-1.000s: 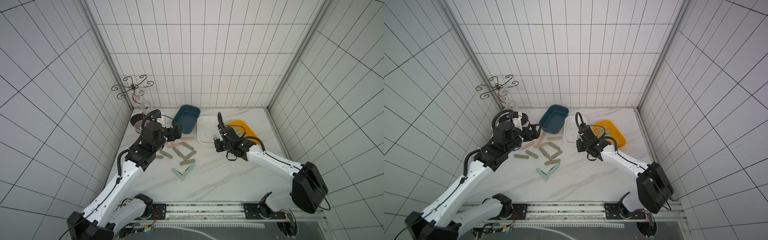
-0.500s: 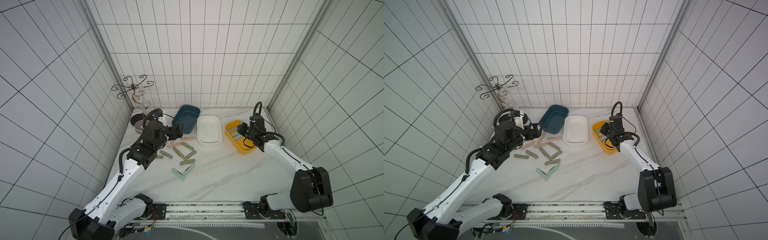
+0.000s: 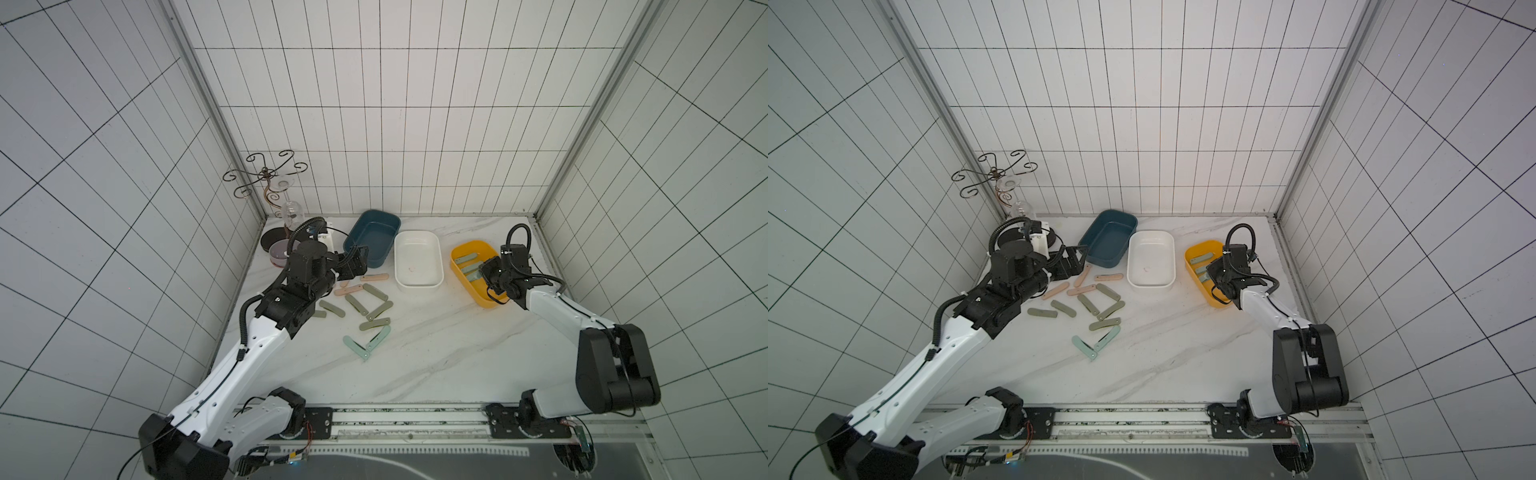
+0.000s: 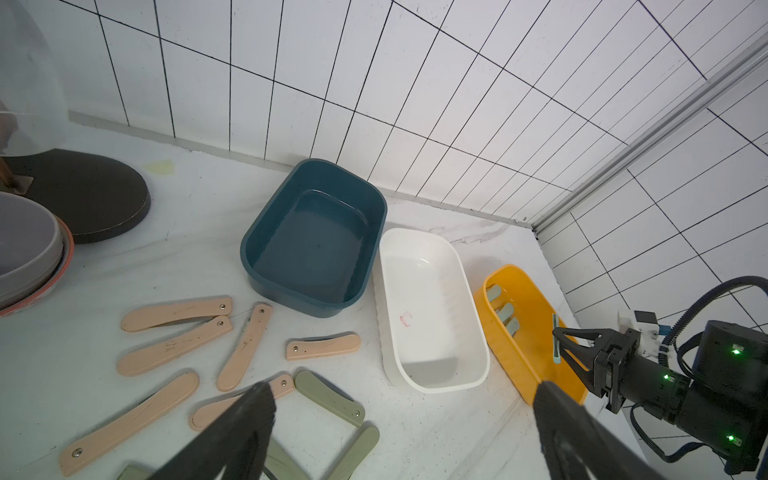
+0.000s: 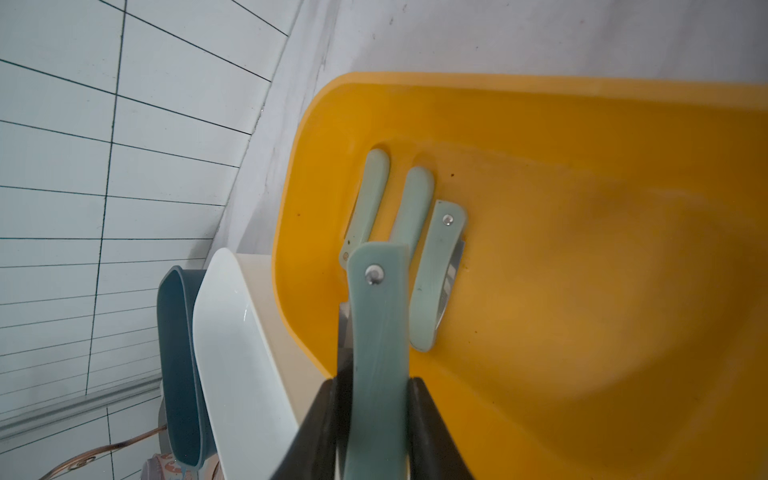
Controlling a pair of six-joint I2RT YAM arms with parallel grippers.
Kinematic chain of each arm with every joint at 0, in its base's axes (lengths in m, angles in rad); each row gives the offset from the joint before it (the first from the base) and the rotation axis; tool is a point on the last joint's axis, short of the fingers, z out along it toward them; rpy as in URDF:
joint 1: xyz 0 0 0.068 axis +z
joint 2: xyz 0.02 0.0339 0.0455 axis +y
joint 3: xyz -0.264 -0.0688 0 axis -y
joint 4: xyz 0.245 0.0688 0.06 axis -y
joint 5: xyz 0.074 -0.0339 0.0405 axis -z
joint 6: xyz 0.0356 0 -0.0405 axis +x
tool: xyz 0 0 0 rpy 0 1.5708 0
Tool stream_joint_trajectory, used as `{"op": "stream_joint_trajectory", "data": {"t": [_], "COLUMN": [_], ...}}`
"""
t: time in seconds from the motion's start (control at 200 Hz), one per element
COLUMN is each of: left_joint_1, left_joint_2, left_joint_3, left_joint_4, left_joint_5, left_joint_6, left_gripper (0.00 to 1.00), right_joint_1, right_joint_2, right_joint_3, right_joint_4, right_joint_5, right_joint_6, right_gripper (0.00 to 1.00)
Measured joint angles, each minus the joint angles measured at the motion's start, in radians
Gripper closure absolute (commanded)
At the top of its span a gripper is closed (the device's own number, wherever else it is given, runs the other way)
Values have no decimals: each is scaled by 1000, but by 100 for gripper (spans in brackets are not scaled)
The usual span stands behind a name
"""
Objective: Place the fruit knives into the storage box by color
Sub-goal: Place the fruit knife in the storage box.
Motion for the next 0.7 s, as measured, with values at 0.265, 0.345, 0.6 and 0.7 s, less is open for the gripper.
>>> {"op": "stream_joint_trajectory", "data": {"t": [0.265, 0.345, 0.6, 0.7], "left_joint_1": [0, 0, 0, 0], "left_joint_2": [0, 0, 0, 1], "left_joint_3": [0, 0, 0, 0], "left_joint_4": [0, 0, 0, 0], "left_joint_5": [0, 0, 0, 0], "left_joint_6": [0, 0, 0, 0], "left_gripper": [3, 3, 3, 3], "right_joint_1": [-3, -11, -21, -23], "right_joint_2": [71, 97, 155, 168], "right_joint_3": [0, 0, 0, 0], "right_joint_4": [0, -1, -4, -5], "right_joint_5": [18, 18, 19, 19], "right_joint_6": [44, 50, 62, 67], "right_gripper": [73, 73, 73, 72]}}
